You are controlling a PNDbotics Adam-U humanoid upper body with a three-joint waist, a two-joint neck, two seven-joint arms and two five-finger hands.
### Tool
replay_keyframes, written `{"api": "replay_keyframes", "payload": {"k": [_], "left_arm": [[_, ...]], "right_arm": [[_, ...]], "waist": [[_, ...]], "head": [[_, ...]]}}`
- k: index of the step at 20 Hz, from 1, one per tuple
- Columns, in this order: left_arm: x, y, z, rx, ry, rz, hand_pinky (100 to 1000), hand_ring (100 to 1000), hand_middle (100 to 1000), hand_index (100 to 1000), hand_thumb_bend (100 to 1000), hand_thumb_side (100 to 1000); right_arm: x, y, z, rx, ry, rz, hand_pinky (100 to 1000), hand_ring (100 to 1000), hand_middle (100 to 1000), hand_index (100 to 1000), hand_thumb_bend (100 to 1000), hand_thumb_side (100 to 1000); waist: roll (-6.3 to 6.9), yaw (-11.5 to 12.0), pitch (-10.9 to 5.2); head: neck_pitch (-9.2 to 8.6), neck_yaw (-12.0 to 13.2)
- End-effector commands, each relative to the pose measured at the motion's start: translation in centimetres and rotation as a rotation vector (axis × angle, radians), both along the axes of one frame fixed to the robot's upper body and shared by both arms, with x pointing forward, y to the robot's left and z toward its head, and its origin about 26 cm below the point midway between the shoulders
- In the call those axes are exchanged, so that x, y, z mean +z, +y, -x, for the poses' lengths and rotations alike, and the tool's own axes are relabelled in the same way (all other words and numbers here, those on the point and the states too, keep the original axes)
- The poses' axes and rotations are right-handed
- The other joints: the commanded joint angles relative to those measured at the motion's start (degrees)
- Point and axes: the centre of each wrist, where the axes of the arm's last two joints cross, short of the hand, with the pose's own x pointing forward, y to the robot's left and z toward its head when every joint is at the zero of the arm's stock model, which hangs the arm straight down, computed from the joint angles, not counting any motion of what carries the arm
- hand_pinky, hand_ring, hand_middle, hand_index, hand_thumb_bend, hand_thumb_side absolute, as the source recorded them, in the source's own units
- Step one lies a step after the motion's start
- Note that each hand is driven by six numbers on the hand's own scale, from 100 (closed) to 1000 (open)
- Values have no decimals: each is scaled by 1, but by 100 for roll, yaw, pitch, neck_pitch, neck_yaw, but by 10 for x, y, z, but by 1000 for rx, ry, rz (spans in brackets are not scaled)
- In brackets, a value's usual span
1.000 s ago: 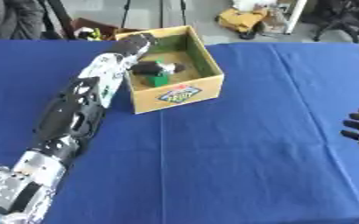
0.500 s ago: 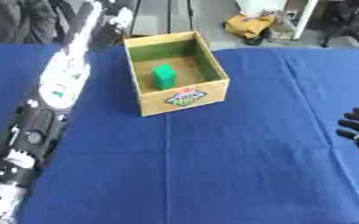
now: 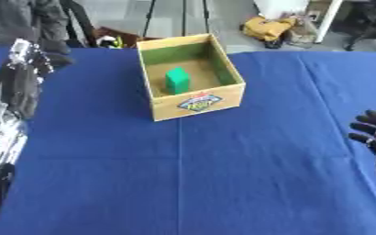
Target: Pick up objects on the table and place them in the box.
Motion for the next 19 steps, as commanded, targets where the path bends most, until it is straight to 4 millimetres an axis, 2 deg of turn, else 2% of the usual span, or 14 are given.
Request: {"api": "replay_keyframes", "payload": {"k": [1, 8, 19], "left_arm": [[6, 7, 6, 16, -8, 26, 832, 646, 623, 717, 564, 1000], [-14, 6, 15, 21, 40, 48, 819, 624, 596, 698, 551, 1000], [-25, 0, 19, 17, 60, 56, 824, 635, 596, 681, 551, 1000]], "right_arm": [[7, -5, -1, -6, -19, 10, 730, 753, 715, 799, 100, 1000], [4, -4, 0, -8, -11, 3, 729, 753, 715, 799, 100, 1000], [4, -4, 0, -14, -13, -2, 729, 752, 714, 799, 100, 1000]], "waist": [[-2, 8, -82], [-33, 33, -77], [-42, 28, -51]], "head": [[28, -30], [32, 19], [127, 10]]}}
